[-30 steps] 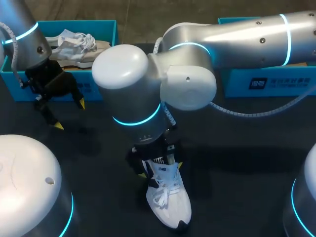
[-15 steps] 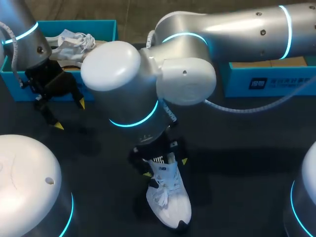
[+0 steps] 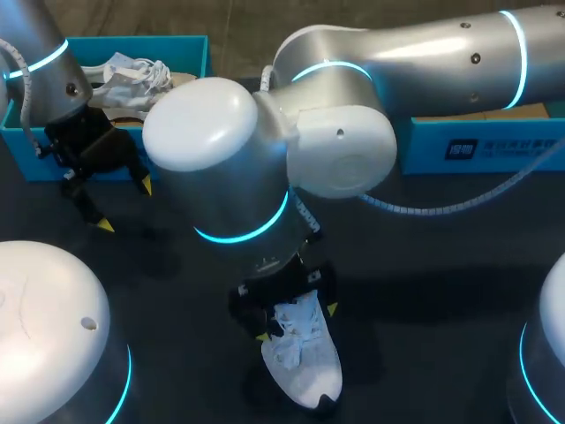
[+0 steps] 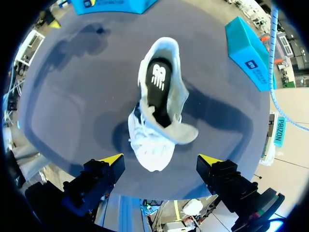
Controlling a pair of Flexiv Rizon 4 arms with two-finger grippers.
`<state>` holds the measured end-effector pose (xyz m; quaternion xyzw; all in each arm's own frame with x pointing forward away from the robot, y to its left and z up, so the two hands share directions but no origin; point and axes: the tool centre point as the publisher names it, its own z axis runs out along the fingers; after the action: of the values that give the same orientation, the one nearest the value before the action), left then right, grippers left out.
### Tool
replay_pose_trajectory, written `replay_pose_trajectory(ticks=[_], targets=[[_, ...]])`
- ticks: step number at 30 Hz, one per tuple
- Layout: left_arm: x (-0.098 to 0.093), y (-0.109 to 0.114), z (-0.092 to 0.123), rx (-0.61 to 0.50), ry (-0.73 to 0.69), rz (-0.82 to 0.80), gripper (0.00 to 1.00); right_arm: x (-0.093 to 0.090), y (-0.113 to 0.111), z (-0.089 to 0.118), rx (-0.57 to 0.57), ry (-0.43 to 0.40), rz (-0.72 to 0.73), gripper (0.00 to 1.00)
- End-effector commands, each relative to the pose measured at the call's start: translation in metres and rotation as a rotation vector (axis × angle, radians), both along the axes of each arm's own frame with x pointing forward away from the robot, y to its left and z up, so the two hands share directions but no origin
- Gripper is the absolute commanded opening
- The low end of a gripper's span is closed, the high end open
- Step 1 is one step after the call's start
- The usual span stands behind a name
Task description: Take the shoe out of the shoebox, open the shoe tongue, remove and reinsert the insole, then place the shoe into the shoebox
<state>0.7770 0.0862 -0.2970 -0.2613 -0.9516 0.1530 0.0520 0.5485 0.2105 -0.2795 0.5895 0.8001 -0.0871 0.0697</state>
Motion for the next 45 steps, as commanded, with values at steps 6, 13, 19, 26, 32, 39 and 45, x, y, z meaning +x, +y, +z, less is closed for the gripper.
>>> replay_pose_trajectory(ticks=[6, 13, 19, 26, 32, 39, 45], targets=[[-0.001, 0.001, -0.001, -0.001, -0.002, 0.0, 1.0, -0.012, 0.007, -0.015, 0.032, -0.134, -0.446, 0.49], [-0.001, 0.001, -0.001, -0.001, -0.002, 0.0, 1.0, 0.003, -0.005, -0.03, 0.053, -0.134, -0.479, 0.47], [-0.001, 0.001, -0.001, -0.001, -0.002, 0.0, 1.0, 0.025, -0.006, -0.039, 0.068, -0.129, -0.479, 0.45], [-0.001, 0.001, -0.001, -0.001, -0.002, 0.0, 1.0, 0.047, -0.006, -0.04, 0.089, -0.136, -0.457, 0.38], [-0.001, 0.001, -0.001, -0.001, -0.002, 0.0, 1.0, 0.059, 0.001, -0.042, 0.1, -0.129, -0.419, 0.38], [-0.001, 0.001, -0.001, -0.001, -0.002, 0.0, 1.0, 0.066, 0.012, -0.046, 0.116, -0.117, -0.372, 0.36], [-0.001, 0.001, -0.001, -0.001, -0.002, 0.0, 1.0, 0.06, 0.012, -0.031, 0.116, -0.145, -0.363, 0.35]])
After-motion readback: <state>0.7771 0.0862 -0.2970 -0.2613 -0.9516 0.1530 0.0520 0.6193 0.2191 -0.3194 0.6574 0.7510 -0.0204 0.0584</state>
